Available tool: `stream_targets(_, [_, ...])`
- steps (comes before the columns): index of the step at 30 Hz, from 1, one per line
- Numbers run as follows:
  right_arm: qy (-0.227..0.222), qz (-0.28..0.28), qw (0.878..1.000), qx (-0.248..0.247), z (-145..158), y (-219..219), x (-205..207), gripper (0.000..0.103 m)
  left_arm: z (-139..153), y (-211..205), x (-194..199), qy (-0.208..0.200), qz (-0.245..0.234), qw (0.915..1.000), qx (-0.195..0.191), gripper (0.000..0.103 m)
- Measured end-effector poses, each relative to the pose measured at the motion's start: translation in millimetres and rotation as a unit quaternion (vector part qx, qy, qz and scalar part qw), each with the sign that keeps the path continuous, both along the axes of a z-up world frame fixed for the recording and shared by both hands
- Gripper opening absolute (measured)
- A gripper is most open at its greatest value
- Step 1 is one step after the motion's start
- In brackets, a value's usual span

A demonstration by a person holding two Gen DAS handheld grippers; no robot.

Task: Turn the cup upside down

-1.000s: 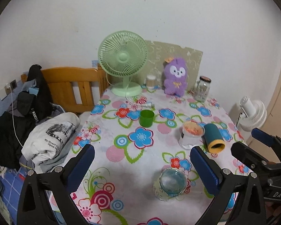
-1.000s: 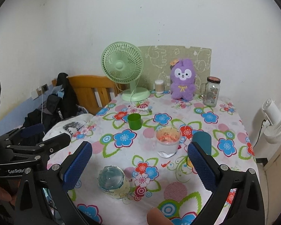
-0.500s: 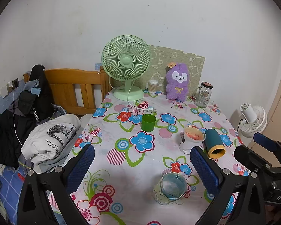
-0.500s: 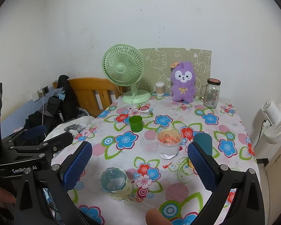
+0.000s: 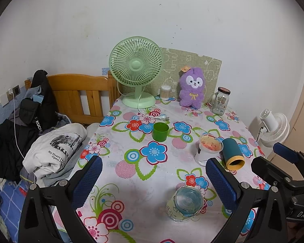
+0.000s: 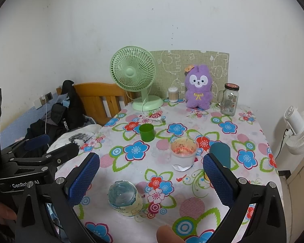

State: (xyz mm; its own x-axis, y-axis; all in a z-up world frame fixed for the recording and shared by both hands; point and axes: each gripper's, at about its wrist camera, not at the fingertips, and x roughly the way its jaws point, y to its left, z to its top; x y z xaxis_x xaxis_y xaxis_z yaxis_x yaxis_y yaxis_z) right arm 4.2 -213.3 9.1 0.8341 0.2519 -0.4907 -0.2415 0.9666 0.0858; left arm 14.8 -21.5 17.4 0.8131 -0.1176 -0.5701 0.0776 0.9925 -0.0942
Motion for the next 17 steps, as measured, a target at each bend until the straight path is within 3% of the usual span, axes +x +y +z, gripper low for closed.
stream_targets(17, [0.003,-0.002,1.000,0.001,-5.6,-2.1,3.2,0.103,-9.4,-4.8,3.4,0.013,-0.007,0.9999,-0.001,0.103])
